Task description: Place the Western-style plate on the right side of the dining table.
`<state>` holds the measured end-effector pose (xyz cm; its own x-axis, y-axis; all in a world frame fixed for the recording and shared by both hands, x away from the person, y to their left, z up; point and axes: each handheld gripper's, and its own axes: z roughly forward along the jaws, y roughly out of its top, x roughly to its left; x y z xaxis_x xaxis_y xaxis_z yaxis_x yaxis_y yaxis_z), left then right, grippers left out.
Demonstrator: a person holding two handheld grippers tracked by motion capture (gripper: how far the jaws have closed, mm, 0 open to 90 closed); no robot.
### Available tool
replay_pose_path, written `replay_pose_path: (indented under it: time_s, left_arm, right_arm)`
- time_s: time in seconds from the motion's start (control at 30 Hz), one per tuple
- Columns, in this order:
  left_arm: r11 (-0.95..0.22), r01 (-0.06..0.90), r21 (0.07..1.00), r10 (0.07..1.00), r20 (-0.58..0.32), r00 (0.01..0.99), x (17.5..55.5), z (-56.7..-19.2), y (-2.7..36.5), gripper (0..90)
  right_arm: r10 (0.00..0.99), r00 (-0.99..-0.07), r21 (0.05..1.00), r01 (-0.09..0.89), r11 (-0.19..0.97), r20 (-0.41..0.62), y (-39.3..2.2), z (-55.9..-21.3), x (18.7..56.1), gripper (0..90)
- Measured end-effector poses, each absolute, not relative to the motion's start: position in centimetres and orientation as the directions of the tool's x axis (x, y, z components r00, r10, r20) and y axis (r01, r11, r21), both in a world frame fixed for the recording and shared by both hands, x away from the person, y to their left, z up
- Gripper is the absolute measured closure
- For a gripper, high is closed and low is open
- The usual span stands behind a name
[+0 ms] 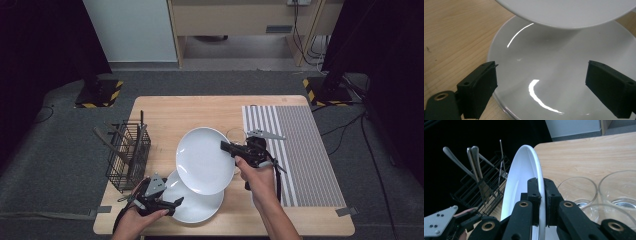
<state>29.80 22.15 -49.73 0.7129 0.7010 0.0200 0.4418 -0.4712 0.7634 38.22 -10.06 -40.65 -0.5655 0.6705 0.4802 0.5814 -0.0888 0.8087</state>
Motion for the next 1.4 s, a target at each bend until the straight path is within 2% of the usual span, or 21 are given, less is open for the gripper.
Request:
replay_pose_path:
  time_s: [0.37, 1.4]
  left_arm:
    - [-0.442, 0.451, 0.775, 0.709, -0.005, 0.705, 30.2, -49.7, 22.1, 5.0]
    - [-0.435, 0.459, 0.775, 0.711, -0.017, 0.703, 30.4, -49.8, 22.3, 5.3]
  right_arm:
    - [0.668, -0.558, 0.811, 0.573, -0.121, 0.493, -10.8, -39.7, 39.1, 85.6]
    - [0.673, -0.514, 0.800, 0.565, -0.201, 0.532, -12.6, -38.4, 42.1, 85.6]
